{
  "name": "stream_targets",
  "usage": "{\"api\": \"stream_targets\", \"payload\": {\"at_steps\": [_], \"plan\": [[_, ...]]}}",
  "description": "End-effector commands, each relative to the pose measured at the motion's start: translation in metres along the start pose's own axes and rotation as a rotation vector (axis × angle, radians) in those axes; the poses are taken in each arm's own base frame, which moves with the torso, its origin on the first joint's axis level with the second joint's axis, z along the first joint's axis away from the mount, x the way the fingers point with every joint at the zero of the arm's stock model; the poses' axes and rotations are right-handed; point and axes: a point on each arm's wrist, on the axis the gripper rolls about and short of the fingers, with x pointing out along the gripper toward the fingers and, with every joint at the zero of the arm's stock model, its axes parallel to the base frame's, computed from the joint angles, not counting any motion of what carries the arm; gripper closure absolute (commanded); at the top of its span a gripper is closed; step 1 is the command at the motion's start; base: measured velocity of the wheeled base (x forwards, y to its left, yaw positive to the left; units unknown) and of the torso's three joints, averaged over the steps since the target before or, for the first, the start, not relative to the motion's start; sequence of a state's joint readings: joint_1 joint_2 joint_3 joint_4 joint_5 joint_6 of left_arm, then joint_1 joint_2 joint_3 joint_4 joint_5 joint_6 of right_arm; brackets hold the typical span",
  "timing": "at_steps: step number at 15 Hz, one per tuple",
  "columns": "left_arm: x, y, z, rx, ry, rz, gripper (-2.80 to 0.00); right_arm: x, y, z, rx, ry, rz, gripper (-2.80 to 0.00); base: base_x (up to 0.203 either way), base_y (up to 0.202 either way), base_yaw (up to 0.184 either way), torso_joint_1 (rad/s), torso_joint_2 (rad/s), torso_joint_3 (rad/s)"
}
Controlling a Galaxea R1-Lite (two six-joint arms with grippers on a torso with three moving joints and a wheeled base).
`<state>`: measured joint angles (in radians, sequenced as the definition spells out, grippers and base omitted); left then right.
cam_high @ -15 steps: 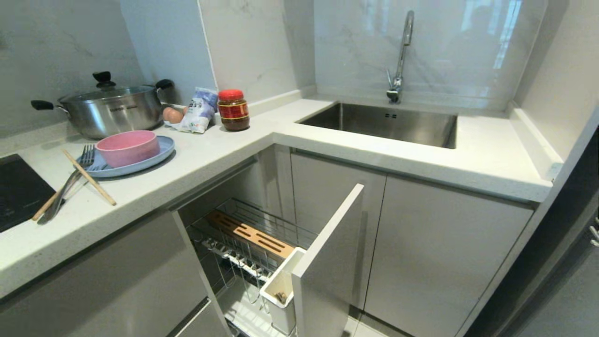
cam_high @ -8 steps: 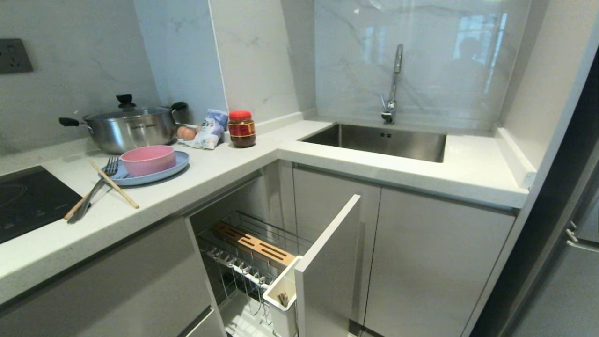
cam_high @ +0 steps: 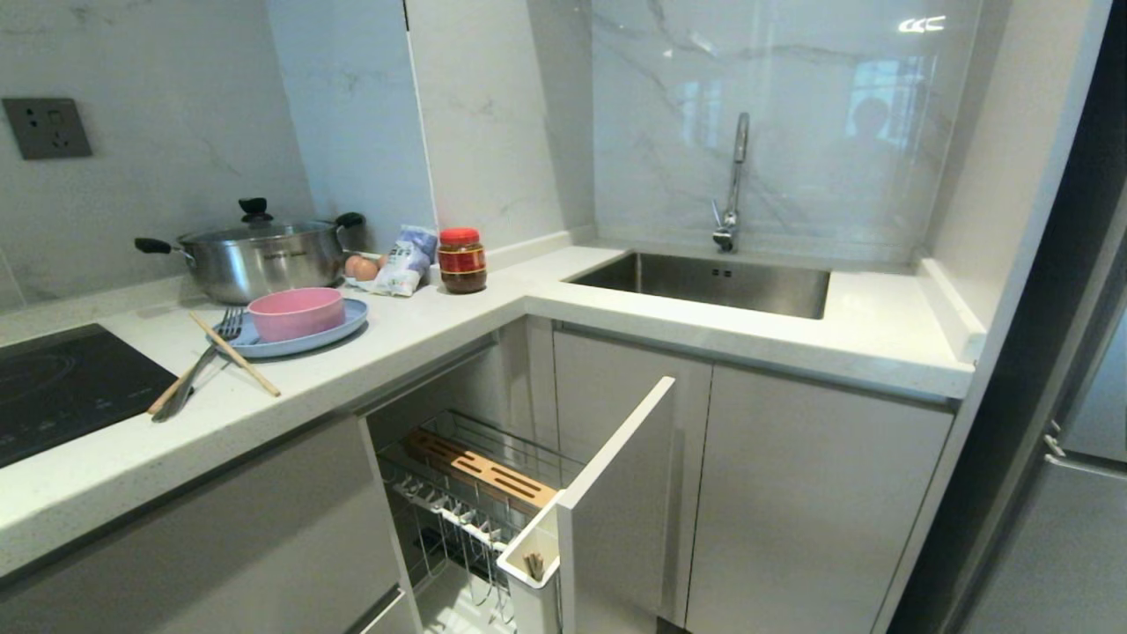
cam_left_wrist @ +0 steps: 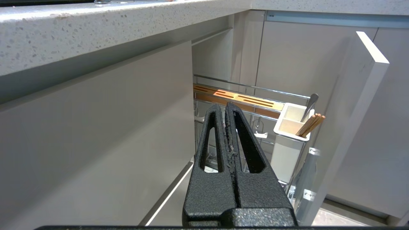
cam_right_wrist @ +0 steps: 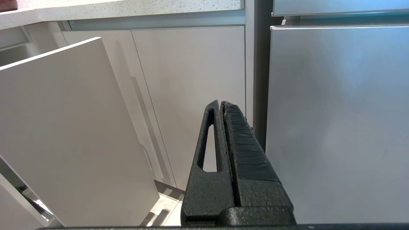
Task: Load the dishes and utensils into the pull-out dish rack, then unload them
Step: Close the cupboard
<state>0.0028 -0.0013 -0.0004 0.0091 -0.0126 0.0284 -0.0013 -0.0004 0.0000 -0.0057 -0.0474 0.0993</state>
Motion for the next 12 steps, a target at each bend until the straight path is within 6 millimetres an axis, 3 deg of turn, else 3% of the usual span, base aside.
{"api": "stream_targets", "payload": {"at_steps": [1,5,8,10,12], "plan": [[-0.001,0.0,0.005,0.013,-0.033,0.003,0.0,0.0,0.0,0.0,0.001,-0.005,0.0,0.0,0.0,0.0,0.0,0.0,0.0,0.0],[-0.034,0.002,0.087,0.028,-0.26,0.007,0.0,0.0,0.0,0.0,0.001,-0.005,0.0,0.0,0.0,0.0,0.0,0.0,0.0,0.0],[-0.073,0.005,0.185,0.03,-0.381,-0.005,0.0,0.0,0.0,0.0,0.001,-0.005,0.0,0.0,0.0,0.0,0.0,0.0,0.0,0.0],[-0.062,0.007,0.248,0.032,-0.371,-0.032,0.0,0.0,0.0,0.0,0.001,-0.005,0.0,0.0,0.0,0.0,0.0,0.0,0.0,0.0],[-0.03,0.011,0.305,0.021,-0.337,-0.101,0.0,0.0,0.0,0.0,0.001,-0.005,0.0,0.0,0.0,0.0,0.0,0.0,0.0,0.0]]}}
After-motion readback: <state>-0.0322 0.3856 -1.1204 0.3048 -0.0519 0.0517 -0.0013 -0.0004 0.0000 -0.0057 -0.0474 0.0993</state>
